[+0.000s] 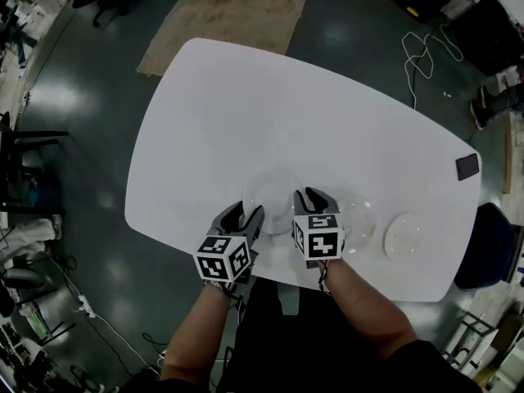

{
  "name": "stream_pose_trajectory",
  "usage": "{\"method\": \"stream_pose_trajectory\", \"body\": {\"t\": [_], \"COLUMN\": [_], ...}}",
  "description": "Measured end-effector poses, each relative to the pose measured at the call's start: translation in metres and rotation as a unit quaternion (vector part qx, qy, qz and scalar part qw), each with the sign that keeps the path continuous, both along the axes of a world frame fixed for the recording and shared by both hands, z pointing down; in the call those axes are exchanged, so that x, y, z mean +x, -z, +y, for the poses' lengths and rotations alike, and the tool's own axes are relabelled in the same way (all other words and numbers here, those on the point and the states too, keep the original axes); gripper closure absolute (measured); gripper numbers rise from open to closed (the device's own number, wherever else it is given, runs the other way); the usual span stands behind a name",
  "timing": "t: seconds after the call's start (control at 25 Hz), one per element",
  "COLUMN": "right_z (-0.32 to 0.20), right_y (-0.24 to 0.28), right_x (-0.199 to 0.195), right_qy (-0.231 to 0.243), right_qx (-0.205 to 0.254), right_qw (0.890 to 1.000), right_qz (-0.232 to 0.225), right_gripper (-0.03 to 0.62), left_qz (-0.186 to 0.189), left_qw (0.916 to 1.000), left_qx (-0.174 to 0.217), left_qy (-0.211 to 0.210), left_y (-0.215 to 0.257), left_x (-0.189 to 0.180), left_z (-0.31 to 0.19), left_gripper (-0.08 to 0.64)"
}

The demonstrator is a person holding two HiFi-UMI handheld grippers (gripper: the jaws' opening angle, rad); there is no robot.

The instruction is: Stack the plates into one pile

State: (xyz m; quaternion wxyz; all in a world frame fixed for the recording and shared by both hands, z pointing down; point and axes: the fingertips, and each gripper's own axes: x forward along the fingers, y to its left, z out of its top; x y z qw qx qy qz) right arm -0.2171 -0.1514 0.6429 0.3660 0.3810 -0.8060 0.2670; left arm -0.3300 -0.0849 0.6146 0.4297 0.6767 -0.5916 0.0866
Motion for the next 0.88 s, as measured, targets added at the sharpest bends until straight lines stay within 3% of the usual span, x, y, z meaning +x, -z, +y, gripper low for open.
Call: {"method": "stream_pose_trajectory", "body": {"t": [0.12, 0.32, 0.88], "right_z": [0.000, 0.000, -0.009], "right_y": [-0.001, -0.001, 0.010], "right_x": [0.001, 0.002, 0.009], "right_qy": [-0.003, -0.004, -0.004], "right_qx": [-0.003, -0.004, 0.014], "right_qw": [1.000, 1.000, 1.000], "right_qz": [-0.003, -0.008, -0.012], "right_gripper": [0.488, 0.488, 0.499], "left_qz": [0.019, 0.034, 0.084], "left_qw": [0.9998, 0.9994, 0.9960], "left_qx": [-0.006, -0.007, -0.003], "left_qy": [-0.001, -0.004, 0.030], "left_y": [-0.002, -0.001, 0.002], "left_x": [0.007, 0.017, 0.015], "left_z": [0.000, -0.002, -0.004], "left_gripper": [0.360, 0.452, 0.501]}}
